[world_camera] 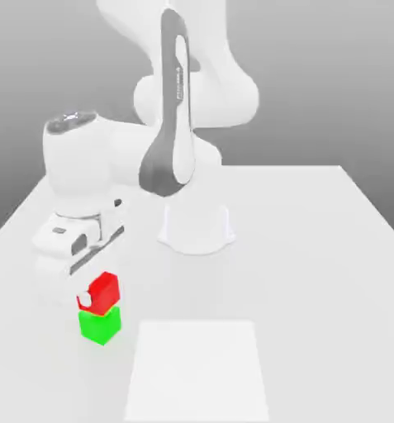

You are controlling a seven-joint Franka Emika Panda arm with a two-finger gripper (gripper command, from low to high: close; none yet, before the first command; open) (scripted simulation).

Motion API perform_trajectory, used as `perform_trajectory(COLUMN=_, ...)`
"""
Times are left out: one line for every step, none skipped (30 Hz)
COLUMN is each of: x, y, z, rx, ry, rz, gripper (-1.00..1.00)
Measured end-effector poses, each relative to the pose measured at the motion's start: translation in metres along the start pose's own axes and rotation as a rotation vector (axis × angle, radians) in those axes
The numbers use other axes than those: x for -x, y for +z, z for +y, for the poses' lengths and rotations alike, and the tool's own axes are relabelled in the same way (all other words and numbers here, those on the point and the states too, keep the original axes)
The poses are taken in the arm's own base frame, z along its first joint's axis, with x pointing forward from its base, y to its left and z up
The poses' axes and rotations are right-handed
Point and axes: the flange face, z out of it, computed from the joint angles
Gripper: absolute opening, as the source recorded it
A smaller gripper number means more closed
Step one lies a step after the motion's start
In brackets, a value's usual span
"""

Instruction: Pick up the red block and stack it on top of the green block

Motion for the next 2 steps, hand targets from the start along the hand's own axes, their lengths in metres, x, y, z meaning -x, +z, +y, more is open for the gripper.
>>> perform_trajectory(x=0.0015, y=0.0031, z=0.0000, rx=0.002, ry=0.002, rz=-0.003, gripper=1.00)
perform_trajectory(x=0.0015, y=0.0031, z=0.0000, rx=0.002, ry=0.002, rz=-0.003, gripper=1.00)
